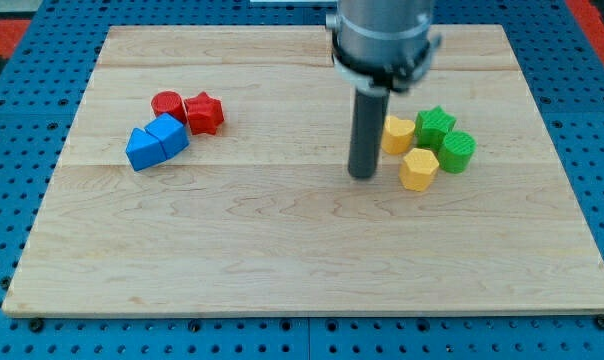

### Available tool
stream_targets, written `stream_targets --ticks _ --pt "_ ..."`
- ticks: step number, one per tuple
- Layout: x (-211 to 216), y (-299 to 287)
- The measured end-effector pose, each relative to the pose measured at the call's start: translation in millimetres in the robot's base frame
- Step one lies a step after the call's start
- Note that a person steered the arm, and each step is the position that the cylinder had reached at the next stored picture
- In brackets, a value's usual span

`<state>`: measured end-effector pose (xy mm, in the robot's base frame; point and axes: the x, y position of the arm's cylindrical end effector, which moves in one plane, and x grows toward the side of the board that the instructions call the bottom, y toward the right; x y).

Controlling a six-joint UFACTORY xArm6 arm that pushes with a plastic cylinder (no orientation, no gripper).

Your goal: Move yellow hexagon to the green circle

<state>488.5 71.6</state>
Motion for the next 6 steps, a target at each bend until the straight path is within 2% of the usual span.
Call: stream_targets --ticks 1,2,3,4,6 --pt "48.7 64.3" --pt "16.3 90.3" --pt "-16.7 72.3" --pt "-0.2 61.0" --pt "-23.5 -0.1"
